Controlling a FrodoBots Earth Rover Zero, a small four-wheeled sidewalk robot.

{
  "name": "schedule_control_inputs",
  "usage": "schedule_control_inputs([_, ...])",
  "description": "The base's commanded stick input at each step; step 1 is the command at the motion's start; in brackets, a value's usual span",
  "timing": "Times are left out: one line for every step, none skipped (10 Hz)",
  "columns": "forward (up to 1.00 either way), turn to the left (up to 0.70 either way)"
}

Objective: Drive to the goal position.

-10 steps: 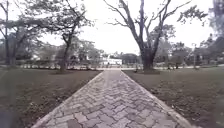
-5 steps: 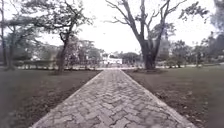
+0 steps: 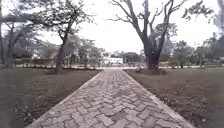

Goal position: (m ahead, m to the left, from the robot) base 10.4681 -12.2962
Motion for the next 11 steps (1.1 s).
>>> schedule_control_inputs([0.70,0.00])
schedule_control_inputs([0.70,0.00])
schedule_control_inputs([0.70,0.00])
schedule_control_inputs([0.70,0.00])
schedule_control_inputs([0.70,0.00])
schedule_control_inputs([0.70,0.00])
schedule_control_inputs([0.70,0.00])
schedule_control_inputs([0.70,0.00])
schedule_control_inputs([0.70,0.00])
schedule_control_inputs([0.70,0.00])
schedule_control_inputs([0.70,0.00])
